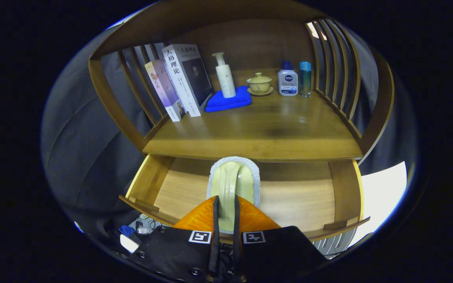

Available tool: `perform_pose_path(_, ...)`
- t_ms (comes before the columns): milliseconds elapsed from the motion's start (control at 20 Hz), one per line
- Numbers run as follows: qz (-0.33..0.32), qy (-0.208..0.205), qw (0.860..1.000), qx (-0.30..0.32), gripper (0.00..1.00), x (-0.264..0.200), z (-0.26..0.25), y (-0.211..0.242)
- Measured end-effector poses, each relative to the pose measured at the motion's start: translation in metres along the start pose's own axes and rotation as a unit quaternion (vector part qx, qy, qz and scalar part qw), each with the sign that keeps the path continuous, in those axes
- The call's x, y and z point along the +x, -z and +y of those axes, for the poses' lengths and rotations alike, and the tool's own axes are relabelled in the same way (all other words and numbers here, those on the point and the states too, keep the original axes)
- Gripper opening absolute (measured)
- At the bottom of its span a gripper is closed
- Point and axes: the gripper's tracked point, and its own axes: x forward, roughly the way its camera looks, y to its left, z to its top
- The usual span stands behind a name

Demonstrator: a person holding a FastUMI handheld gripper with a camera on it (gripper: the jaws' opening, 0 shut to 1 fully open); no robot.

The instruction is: Pull open the drawer, take out the items inside it, and place them on the countertop above the cabinet.

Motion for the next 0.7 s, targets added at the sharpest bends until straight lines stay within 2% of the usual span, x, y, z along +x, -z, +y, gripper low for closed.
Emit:
perform_pose_path(200,-0.020,-0.018,0.999,0.020,0.15,0.000,0.007,-0.029)
perform_pose_path(450,-0.039,-0.007,0.999,0.022,0.15,0.021,0.004,-0.075)
perform_pose_path(700,-0.052,0.034,0.998,-0.008,0.15,0.050,-0.016,-0.119)
